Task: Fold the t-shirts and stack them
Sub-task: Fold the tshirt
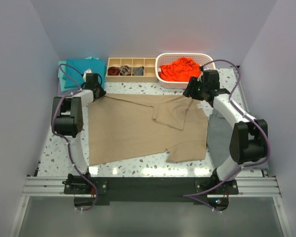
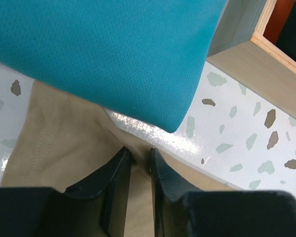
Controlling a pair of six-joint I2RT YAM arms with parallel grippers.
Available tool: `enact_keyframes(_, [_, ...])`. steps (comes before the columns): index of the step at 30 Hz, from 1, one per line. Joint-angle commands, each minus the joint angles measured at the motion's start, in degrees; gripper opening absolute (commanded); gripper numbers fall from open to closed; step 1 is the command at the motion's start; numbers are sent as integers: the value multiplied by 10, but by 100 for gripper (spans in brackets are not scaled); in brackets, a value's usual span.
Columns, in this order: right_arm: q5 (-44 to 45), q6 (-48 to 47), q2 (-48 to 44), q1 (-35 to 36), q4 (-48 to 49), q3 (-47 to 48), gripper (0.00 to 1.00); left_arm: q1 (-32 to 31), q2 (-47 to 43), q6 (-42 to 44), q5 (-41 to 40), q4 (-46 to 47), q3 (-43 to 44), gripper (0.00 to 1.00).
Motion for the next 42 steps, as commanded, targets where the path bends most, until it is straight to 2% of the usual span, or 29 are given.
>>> enact_keyframes(1, [-12, -6, 0, 0, 2, 5, 53, -5, 4, -7, -17, 27, 24, 24])
enact_keyframes(4, [-13, -6, -1, -1, 2, 4, 53, -7, 3, -7, -18, 26, 24, 17])
enact_keyframes(7, [-18, -5, -4, -1, 0, 2, 52, -11, -6, -6, -28, 21, 21, 5])
enact_keyframes(13, [-49, 2, -15, -1, -43, 3, 52, -16, -42, -3, -34, 8, -2, 1])
enact_keyframes(17, [-28, 21, -39, -1, -92, -26, 54, -23, -78, -2, -36, 11, -31, 1])
enact_keyframes(18, [-23, 34, -46, -2, -94, -35, 58, -25, -83, 0, -37, 11, -34, 1])
enact_keyframes(23, [-56, 61, -26, -8, -95, -72, 58, -30, -106, 6, -41, 15, -55, 1])
enact_keyframes(31, [-100, 69, 34, -7, -61, -99, 52, -31, -111, 10, -43, 12, -60, 0])
enact_keyframes(42, [-113, 77, 77, -7, -29, -111, 45, -31, -115, 15, -45, 9, -66, 0])
